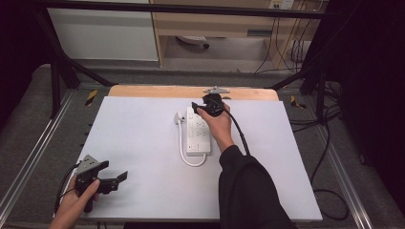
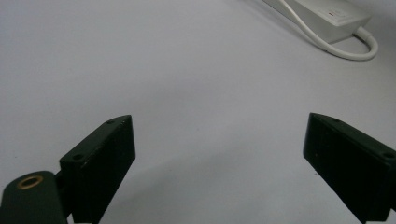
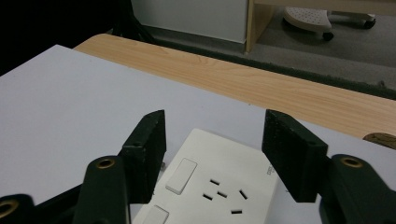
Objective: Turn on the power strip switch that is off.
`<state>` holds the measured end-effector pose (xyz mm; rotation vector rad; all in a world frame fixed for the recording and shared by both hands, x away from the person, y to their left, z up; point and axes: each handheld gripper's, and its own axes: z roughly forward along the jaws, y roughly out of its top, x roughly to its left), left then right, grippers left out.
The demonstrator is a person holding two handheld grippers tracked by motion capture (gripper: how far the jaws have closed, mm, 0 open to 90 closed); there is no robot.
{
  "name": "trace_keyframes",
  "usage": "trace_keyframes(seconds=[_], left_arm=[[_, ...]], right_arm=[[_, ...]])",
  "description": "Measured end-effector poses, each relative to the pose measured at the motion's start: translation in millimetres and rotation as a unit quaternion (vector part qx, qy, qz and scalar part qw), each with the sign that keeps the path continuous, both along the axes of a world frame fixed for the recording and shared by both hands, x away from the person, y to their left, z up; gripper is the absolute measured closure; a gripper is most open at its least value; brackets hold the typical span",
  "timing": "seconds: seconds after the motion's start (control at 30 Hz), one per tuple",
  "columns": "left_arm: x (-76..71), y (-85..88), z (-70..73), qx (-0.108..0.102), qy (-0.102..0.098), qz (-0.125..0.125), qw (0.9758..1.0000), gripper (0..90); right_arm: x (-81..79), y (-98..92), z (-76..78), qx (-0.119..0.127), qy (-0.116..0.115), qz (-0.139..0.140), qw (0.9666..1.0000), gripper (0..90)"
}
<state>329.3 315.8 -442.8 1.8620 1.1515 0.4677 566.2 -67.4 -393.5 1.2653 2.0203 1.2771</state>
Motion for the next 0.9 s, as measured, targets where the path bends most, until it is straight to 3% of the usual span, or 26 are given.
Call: trace_keyframes(seconds=[0.33,0.9], left_arm=[[0.1,0.4,0.1,-0.001,-0.002,0.001,1.0,9.1],[0.1,0.2,0.3,0.002,-0.003,0.0,1.0,9.1]], right_arm=[[5.2,5.0,-6.0,-0.006,-0.003,-0.002,1.0,60.1],[11.6,6.4,-15.6,-0.006,0.004,0.001,1.0,73.6]])
